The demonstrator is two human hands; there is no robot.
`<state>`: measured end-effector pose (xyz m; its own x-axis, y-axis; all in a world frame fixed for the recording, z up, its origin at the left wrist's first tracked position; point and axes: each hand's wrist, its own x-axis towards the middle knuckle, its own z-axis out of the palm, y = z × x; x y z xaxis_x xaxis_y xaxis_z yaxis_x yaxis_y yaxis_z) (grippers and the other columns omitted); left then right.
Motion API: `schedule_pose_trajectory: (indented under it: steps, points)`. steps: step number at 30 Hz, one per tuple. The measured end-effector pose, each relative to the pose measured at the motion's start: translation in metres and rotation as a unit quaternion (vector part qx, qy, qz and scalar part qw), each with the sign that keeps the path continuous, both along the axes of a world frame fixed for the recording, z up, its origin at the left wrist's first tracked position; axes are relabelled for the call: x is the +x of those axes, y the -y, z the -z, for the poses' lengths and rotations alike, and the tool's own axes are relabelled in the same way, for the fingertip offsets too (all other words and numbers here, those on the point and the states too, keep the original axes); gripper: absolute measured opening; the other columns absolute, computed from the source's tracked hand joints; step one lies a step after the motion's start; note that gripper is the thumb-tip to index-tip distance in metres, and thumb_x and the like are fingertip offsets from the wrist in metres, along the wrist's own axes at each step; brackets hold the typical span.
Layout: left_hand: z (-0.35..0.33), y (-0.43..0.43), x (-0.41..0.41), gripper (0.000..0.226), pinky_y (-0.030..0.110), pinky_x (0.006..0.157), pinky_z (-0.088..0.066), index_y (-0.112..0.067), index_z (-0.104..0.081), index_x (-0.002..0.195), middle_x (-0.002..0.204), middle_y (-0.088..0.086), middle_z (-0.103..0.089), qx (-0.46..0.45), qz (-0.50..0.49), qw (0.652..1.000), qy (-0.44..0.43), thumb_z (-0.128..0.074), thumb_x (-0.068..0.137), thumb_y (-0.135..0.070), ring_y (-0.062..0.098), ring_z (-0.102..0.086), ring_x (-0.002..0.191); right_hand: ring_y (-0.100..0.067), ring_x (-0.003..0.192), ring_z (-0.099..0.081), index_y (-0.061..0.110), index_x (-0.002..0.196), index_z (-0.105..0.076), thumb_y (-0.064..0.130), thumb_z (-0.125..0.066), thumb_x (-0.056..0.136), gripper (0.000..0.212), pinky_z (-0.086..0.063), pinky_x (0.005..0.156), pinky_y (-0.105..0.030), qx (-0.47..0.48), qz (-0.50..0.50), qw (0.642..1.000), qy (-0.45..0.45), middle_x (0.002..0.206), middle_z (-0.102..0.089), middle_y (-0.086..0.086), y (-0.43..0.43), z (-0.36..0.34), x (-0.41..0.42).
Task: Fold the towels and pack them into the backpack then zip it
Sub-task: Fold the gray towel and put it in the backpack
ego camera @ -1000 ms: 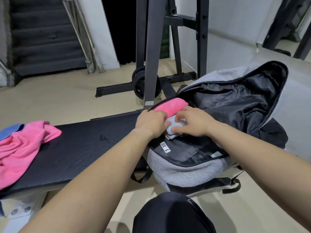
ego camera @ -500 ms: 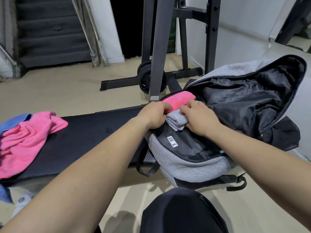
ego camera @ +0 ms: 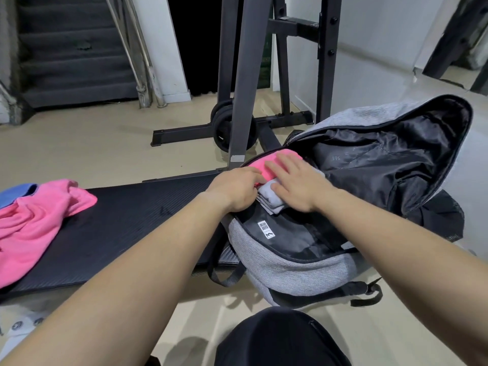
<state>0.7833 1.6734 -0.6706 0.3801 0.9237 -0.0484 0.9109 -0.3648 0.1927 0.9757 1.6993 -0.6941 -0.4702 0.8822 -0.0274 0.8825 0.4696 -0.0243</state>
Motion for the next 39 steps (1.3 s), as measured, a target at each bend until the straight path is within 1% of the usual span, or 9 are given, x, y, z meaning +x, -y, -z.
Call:
schedule_pose_trajectory:
  steps: [1, 3, 10, 13, 16, 18, 23, 30, 39]
  points:
    - [0.0, 0.0, -0.001, 0.052, 0.041, 0.11, -0.038, -0.035, -0.055, 0.138, 0.153, -0.012, -0.043, -0.002, 0.004, 1.0, -0.007, -0.04, 0.094, -0.012, 0.018, -0.043, 0.138, -0.027, 0.155, 0.003, 0.026, 0.161, -0.005, 0.055, -0.013, 0.098, 0.069, -0.007, 0.124, -0.046, -0.031, -0.003, 0.999, 0.011, 0.168, 0.005, -0.006, -0.003, 0.007, -0.001]
    - [0.001, 0.0, -0.003, 0.057, 0.041, 0.111, -0.038, -0.037, -0.052, 0.141, 0.153, -0.011, -0.044, -0.002, 0.009, 1.0, -0.011, -0.038, 0.092, -0.012, 0.019, -0.043, 0.138, -0.022, 0.154, 0.011, 0.032, 0.159, 0.008, 0.048, -0.013, 0.105, 0.06, 0.002, 0.125, -0.044, -0.057, 0.008, 0.998, 0.009, 0.167, 0.016, -0.001, -0.007, 0.016, 0.0]
    - [-0.001, 0.004, 0.001, 0.057, 0.042, 0.115, -0.033, -0.041, -0.052, 0.14, 0.157, -0.004, -0.041, -0.019, 0.004, 1.0, -0.01, -0.037, 0.094, -0.011, 0.023, -0.04, 0.142, -0.019, 0.154, 0.014, 0.035, 0.157, 0.012, 0.048, -0.01, 0.105, 0.058, 0.005, 0.124, -0.045, -0.06, 0.036, 0.998, 0.002, 0.166, 0.018, 0.002, -0.006, 0.02, -0.006]
    - [-0.01, 0.011, 0.003, 0.05, 0.041, 0.109, -0.04, -0.037, -0.055, 0.138, 0.146, -0.001, -0.054, -0.02, -0.018, 1.0, 0.006, -0.04, 0.095, -0.018, 0.026, -0.048, 0.135, -0.021, 0.155, 0.003, 0.032, 0.159, 0.003, 0.048, -0.015, 0.105, 0.059, -0.003, 0.125, -0.047, -0.084, 0.037, 0.996, 0.004, 0.168, 0.008, 0.0, -0.005, 0.003, -0.003]
    - [-0.029, 0.025, -0.003, 0.047, 0.037, 0.107, -0.043, -0.031, -0.054, 0.141, 0.144, 0.002, -0.057, 0.018, -0.048, 0.998, 0.028, -0.046, 0.095, -0.025, 0.026, -0.051, 0.132, -0.027, 0.146, -0.032, 0.02, 0.155, -0.03, 0.039, -0.028, 0.105, 0.053, -0.028, 0.117, -0.045, -0.036, 0.043, 0.997, -0.057, 0.162, -0.03, -0.007, 0.007, -0.023, -0.003]
    - [-0.044, 0.04, -0.014, 0.045, 0.037, 0.106, -0.044, -0.028, -0.056, 0.139, 0.142, 0.002, -0.058, 0.042, -0.06, 0.996, 0.041, -0.047, 0.095, -0.024, 0.026, -0.052, 0.13, -0.03, 0.139, -0.041, 0.016, 0.151, -0.038, 0.037, -0.034, 0.104, 0.052, -0.036, 0.111, -0.045, -0.006, 0.055, 0.993, -0.104, 0.155, -0.041, -0.009, 0.017, -0.039, -0.009]
    - [-0.066, 0.08, -0.066, 0.042, 0.038, 0.106, -0.044, -0.027, -0.058, 0.137, 0.141, 0.003, -0.059, 0.056, -0.123, 0.99, 0.035, -0.048, 0.096, -0.023, 0.027, -0.053, 0.129, -0.032, 0.135, -0.045, 0.02, 0.149, -0.041, 0.04, -0.038, 0.098, 0.055, -0.04, 0.108, -0.047, 0.013, 0.034, 0.992, -0.123, 0.151, -0.044, -0.009, 0.044, -0.069, -0.057]
    - [-0.049, 0.139, -0.178, 0.041, 0.039, 0.106, -0.044, -0.025, -0.057, 0.136, 0.144, -0.001, -0.054, 0.052, -0.211, 0.976, 0.005, -0.048, 0.097, -0.027, 0.024, -0.052, 0.128, -0.03, 0.133, -0.046, 0.02, 0.147, -0.044, 0.042, -0.04, 0.101, 0.051, -0.043, 0.105, -0.048, -0.018, -0.055, 0.99, -0.131, 0.15, -0.043, -0.006, 0.087, -0.07, -0.187]
    - [-0.016, 0.2, -0.328, 0.043, 0.045, 0.095, -0.046, -0.022, -0.057, 0.136, 0.143, 0.004, -0.05, 0.112, -0.396, 0.911, 0.036, -0.051, 0.093, -0.022, 0.028, -0.047, 0.129, -0.031, 0.135, -0.039, 0.019, 0.148, -0.042, 0.042, -0.043, 0.101, 0.052, -0.042, 0.106, -0.05, -0.07, -0.166, 0.979, -0.095, 0.148, -0.041, -0.008, 0.115, -0.03, -0.347]
